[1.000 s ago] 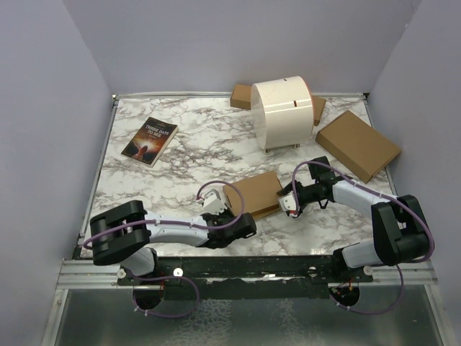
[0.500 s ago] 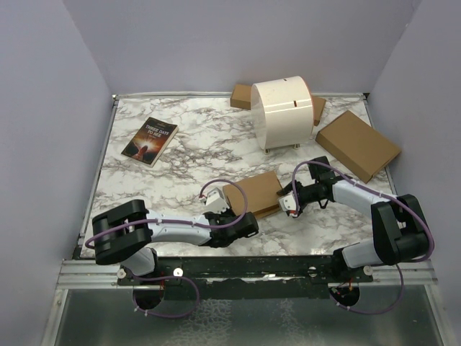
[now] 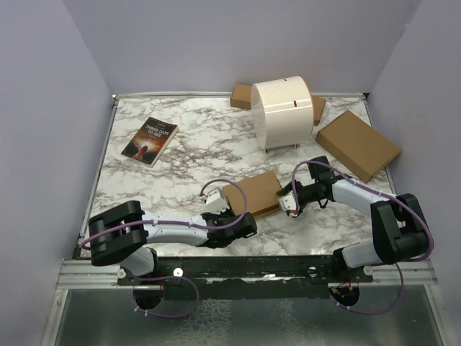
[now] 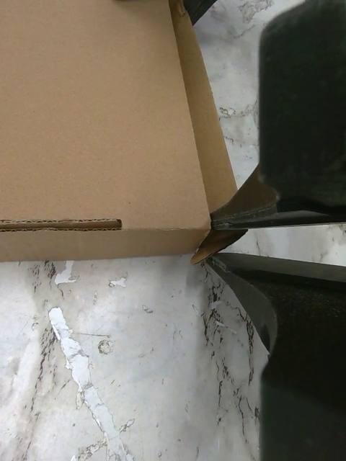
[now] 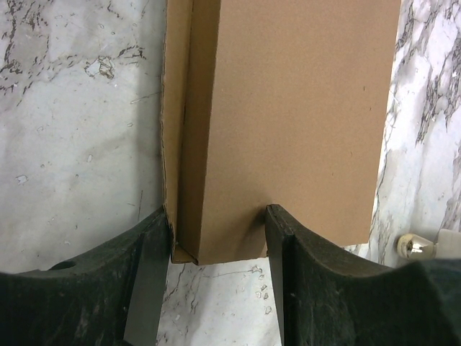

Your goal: Fold the paper box

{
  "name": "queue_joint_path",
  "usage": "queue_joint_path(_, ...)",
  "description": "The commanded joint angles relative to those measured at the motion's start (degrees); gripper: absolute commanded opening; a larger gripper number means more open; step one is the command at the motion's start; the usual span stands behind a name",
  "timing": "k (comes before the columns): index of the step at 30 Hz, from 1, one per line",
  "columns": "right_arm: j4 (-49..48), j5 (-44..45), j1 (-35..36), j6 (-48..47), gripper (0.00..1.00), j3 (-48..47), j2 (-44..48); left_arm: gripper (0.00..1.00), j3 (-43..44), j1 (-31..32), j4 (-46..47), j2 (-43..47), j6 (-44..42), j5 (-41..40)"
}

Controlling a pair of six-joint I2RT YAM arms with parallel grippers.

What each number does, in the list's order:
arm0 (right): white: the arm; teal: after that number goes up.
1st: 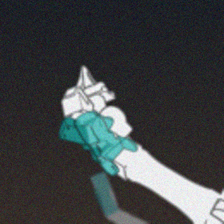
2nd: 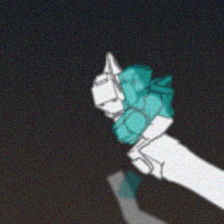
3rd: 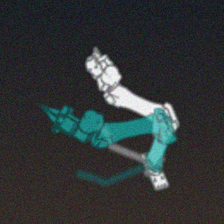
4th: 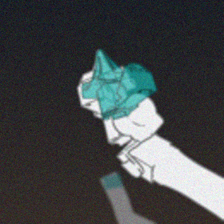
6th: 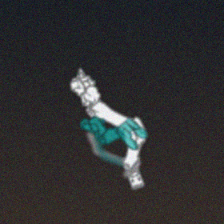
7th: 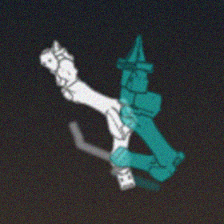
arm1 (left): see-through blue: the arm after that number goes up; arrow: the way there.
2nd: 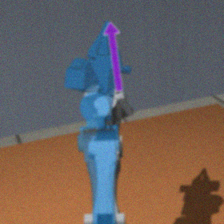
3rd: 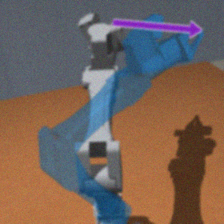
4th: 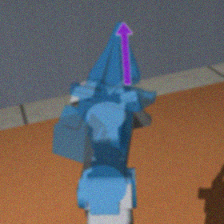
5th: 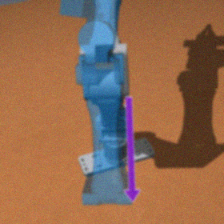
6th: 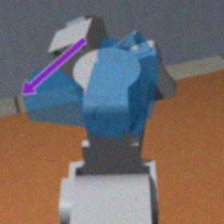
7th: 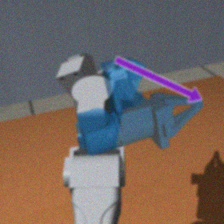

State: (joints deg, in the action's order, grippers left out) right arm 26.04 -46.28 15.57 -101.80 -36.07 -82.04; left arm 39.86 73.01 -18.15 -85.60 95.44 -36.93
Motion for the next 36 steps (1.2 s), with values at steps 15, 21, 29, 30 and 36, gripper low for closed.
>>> queue_joint_path(15,2.52,-0.39,0.25,0.55,0.52,-0.36,-1.75,0.22,1.26,1.45,0.13,-2.61,-4.87,3.35)
queue_joint_path(21,2.48,-0.27,0.29,0.61,0.52,-0.48,-2.10,0.24,2.04,2.29,-0.73,-3.01,-4.88,3.27)
queue_joint_path(29,2.29,-0.15,0.80,1.21,0.51,-0.40,-2.41,0.24,2.06,2.65,-1.13,-3.60,-4.30,3.09)
queue_joint_path(30,2.26,-0.13,0.98,1.25,0.51,-0.40,-2.50,0.24,2.13,2.66,-1.18,-3.79,-4.22,3.16)
queue_joint_path(36,2.00,0.00,1.56,1.83,0.51,-0.41,-2.71,0.22,3.19,3.07,-2.88,-5.69,-3.68,2.86)
